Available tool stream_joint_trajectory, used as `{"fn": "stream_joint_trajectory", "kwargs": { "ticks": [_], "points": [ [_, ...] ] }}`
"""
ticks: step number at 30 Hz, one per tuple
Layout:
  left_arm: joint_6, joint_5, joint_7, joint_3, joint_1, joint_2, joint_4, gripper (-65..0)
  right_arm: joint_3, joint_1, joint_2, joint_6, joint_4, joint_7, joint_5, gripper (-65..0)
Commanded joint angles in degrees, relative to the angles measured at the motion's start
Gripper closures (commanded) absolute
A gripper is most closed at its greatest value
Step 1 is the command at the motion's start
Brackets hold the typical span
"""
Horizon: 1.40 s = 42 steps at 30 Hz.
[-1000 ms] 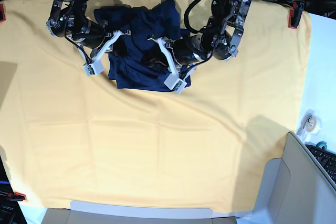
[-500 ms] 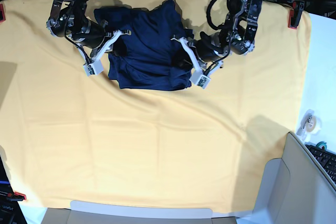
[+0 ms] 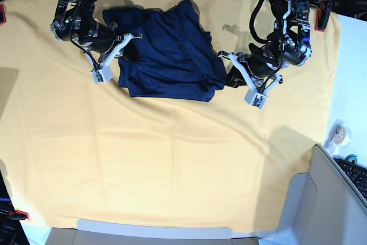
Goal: Fold the T-shirt properly
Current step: 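Grasp the bundle edges with both grippers and pull them outward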
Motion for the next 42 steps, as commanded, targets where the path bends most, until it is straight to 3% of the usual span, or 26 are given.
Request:
{"fn": "stream_joint_trajectory", "kwargs": {
  "ticks": [1, 4, 11, 15, 18, 30, 39, 42],
  "points": [
    [-0.32, -0.94, -1.04, -1.09, 0.44, -0.12, 2.76, 0.0, 0.27, 0.24, 0.48, 0.09, 0.7, -0.5, -1.68, 0.0],
    [-0.32, -1.02, -0.78, 0.05, 2.64, 0.06, 7.42, 0.0, 0.27, 0.15, 0.48, 0.09, 0.7, 1.0, -1.68, 0.0],
    [0.03, -3.66, -0.95, 16.05, 7.12, 2.08, 8.92, 0.0, 0.27, 0.24, 0.48, 0.0, 0.7, 1.53, -1.68, 0.0],
    [0.12, -3.4, -0.87, 19.48, 7.74, 2.69, 8.65, 0.0, 0.27, 0.24, 0.48, 0.0, 0.7, 1.53, -1.68, 0.0],
    [0.21, -3.31, -0.78, 19.65, 7.91, 2.08, 7.86, 0.0, 0.27, 0.24, 0.48, 0.0, 0.7, 1.53, -1.68, 0.0],
    [0.21, 1.44, -1.57, 19.3, 14.94, -9.44, 7.51, 0.0, 0.36, 1.55, 1.8, 0.0, 1.84, 1.26, -1.59, 0.0],
    [0.21, 1.17, -1.57, 15.78, 15.38, -9.44, 10.32, 0.0, 0.54, 2.7, 2.24, 0.0, 10.9, 1.44, -1.33, 0.0],
    [0.12, 1.17, -1.57, 13.76, 15.38, -9.44, 10.85, 0.0, 4.05, 2.7, 1.97, 0.0, 11.42, 1.44, 0.96, 0.0]
  ]
}}
